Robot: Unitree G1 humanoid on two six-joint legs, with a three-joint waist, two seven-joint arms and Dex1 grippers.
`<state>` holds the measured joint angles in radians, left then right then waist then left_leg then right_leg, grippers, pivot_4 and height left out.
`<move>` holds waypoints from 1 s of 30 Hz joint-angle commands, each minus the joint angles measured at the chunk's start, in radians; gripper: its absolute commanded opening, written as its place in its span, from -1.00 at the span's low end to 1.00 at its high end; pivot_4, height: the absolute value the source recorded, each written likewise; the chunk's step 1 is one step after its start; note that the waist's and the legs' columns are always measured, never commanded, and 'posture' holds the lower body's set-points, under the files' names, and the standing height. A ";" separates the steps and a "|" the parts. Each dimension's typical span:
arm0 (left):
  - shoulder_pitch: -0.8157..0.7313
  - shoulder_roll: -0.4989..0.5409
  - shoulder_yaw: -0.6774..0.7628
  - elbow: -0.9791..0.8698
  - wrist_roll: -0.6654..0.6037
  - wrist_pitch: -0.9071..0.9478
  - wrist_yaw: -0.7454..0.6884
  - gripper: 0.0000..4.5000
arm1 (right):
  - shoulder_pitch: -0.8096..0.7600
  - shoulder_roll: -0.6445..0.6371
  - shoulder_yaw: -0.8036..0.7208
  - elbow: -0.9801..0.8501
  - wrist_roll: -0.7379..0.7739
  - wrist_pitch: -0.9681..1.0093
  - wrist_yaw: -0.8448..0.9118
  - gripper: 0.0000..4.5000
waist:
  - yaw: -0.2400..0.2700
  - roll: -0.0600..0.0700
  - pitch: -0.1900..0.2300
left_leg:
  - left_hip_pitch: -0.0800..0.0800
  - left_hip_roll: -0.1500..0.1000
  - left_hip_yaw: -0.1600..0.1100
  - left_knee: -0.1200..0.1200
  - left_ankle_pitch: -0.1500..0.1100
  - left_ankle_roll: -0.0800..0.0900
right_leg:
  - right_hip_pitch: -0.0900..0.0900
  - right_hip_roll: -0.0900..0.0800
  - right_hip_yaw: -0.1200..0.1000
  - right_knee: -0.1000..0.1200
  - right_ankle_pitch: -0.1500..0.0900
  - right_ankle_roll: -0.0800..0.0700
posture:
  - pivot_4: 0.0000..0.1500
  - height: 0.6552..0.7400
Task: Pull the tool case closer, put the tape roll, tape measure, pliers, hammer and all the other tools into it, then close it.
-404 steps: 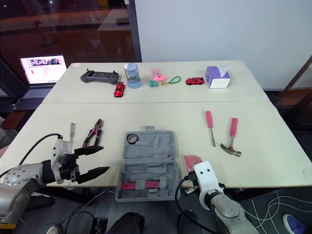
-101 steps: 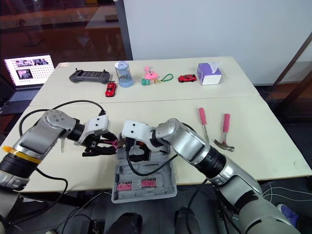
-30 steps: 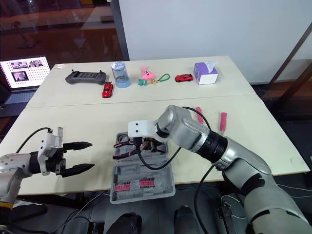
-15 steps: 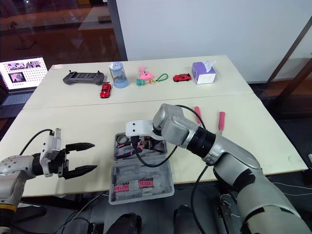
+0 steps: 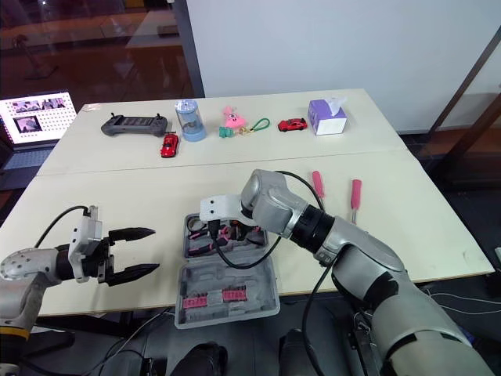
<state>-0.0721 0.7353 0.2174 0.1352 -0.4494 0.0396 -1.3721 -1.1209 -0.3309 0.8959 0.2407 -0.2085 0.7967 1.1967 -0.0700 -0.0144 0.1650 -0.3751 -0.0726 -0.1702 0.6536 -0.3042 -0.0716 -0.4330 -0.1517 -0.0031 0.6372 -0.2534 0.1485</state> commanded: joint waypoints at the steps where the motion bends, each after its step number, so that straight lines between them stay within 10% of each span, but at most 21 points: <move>1: 0.000 0.008 0.014 -0.024 -0.021 0.003 0.010 1.00 | -0.010 0.024 -0.009 0.002 -0.021 -0.021 0.000 -0.56 | 0.000 0.000 0.000 | 0.000 0.000 0.000 0.000 0.000 0.000 | 0.000 0.000 0.000 0.000 0.000 0.000 | 1.00 1.00; 19: -0.001 0.013 0.013 -0.043 -0.019 0.030 0.049 1.00 | 0.054 0.055 -0.020 0.070 -0.072 -0.083 -0.026 -0.56 | 0.000 0.000 0.000 | 0.000 0.000 0.000 0.000 0.000 0.000 | 0.000 0.000 0.000 0.000 0.000 0.000 | 1.00 1.00; 25: -0.008 0.014 0.011 -0.036 -0.016 0.034 0.055 1.00 | 0.070 0.076 -0.084 0.067 -0.047 -0.079 -0.048 0.66 | 0.000 0.000 0.000 | 0.000 0.000 0.000 0.000 0.000 0.000 | 0.000 0.000 0.000 0.000 0.000 0.000 | 1.00 1.00; 30: -0.014 0.013 0.010 -0.024 -0.013 0.033 0.054 1.00 | 0.056 0.099 -0.168 0.037 -0.019 -0.048 -0.067 0.66 | 0.000 0.000 0.000 | 0.000 0.000 0.000 -0.001 0.000 0.000 | 0.000 0.000 0.000 0.000 0.000 0.000 | 1.00 1.00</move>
<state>-0.0833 0.7357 0.2170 0.1153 -0.4493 0.0789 -1.3161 -1.0410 -0.2428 0.7689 0.3154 -0.2438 0.7396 1.1346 -0.0701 -0.0142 0.1648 -0.3747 -0.0726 -0.1702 0.6529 -0.3041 -0.0717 -0.4331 -0.1516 -0.0031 0.6372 -0.2534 0.1484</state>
